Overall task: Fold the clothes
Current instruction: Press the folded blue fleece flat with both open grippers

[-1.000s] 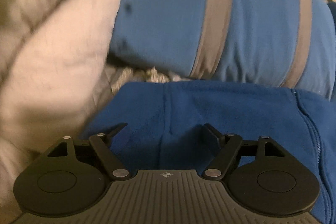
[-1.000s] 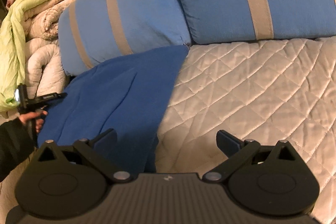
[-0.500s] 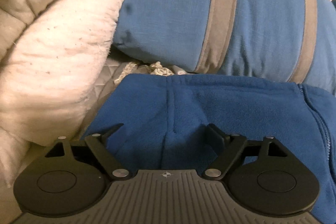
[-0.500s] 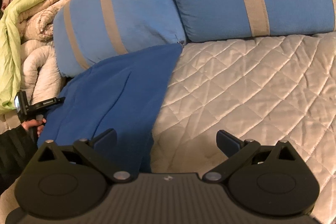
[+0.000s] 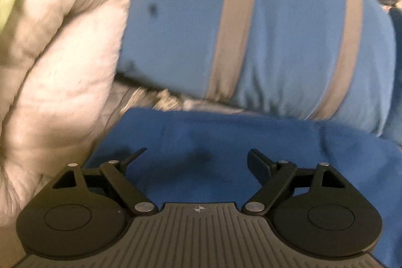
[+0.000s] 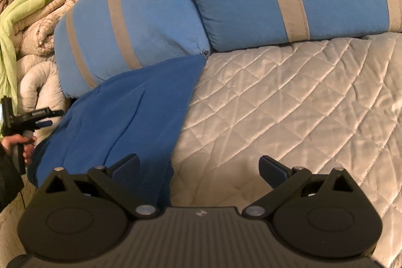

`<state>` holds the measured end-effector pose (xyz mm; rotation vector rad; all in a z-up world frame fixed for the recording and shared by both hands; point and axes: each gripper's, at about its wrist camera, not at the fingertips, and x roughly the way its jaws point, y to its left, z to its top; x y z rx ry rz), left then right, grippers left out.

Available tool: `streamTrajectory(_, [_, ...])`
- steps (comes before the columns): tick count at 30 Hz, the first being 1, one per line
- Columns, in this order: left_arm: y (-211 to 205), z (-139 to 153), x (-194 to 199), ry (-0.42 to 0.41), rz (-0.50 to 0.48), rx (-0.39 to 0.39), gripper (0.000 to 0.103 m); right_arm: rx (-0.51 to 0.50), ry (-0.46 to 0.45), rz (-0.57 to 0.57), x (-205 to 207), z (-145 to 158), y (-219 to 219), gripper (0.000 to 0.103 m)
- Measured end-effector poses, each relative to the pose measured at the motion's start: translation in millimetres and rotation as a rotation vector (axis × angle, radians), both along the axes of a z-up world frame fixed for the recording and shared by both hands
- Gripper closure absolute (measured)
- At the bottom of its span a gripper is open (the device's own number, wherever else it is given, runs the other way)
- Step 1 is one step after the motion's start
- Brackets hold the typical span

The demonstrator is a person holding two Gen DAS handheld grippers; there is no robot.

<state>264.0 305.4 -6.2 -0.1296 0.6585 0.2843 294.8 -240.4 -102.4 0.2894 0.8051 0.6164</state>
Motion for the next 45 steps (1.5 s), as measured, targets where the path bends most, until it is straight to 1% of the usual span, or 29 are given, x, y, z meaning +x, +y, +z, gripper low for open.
streamTrajectory(4, [-23, 17, -1, -0.075, -0.069, -0.027, 0.018, 0.006, 0.01, -0.006, 1, -1, -2, 0.001])
streamTrajectory(8, [-47, 17, 1, -0.159, -0.132, -0.054, 0.018, 0.014, 0.015, -0.006, 1, -1, -3, 0.001])
streamTrajectory(10, [-56, 10, 6, -0.187, -0.151, -0.072, 0.018, 0.015, 0.014, -0.004, 1, -1, -3, 0.001])
streamTrajectory(17, [-85, -31, 20, -0.22, -0.16, -0.101, 0.018, 0.024, 0.022, -0.001, 3, -1, -3, 0.001])
streamTrajectory(19, [-91, -46, 23, -0.206, -0.173, -0.099, 0.018, 0.029, 0.025, -0.001, 3, -1, -3, 0.001])
streamTrajectory(23, [-104, -72, 34, -0.143, -0.173, -0.019, 0.018, 0.044, 0.036, -0.002, 5, -1, -3, 0.001])
streamTrajectory(28, [-112, -80, 55, -0.018, -0.178, 0.045, 0.015, 0.054, 0.031, 0.001, 6, 0, -2, 0.001])
streamTrajectory(31, [-116, -83, 67, 0.041, -0.186, 0.077, 0.013, 0.058, 0.029, 0.004, 6, 2, -1, 0.001])
streamTrajectory(33, [-115, -84, 73, 0.065, -0.191, 0.077, 0.012, 0.055, 0.028, 0.005, 6, 2, -1, 0.001])
streamTrajectory(37, [-112, -84, 75, 0.075, -0.193, 0.065, 0.011, 0.052, 0.036, 0.0, 7, 1, -1, 0.001])
streamTrajectory(41, [-115, -84, 74, 0.064, -0.191, 0.078, 0.01, 0.049, 0.035, -0.012, 7, 1, -3, 0.001])
streamTrajectory(45, [-118, -81, 70, 0.05, -0.19, 0.099, 0.008, 0.04, 0.041, -0.033, 9, -1, -6, 0.001])
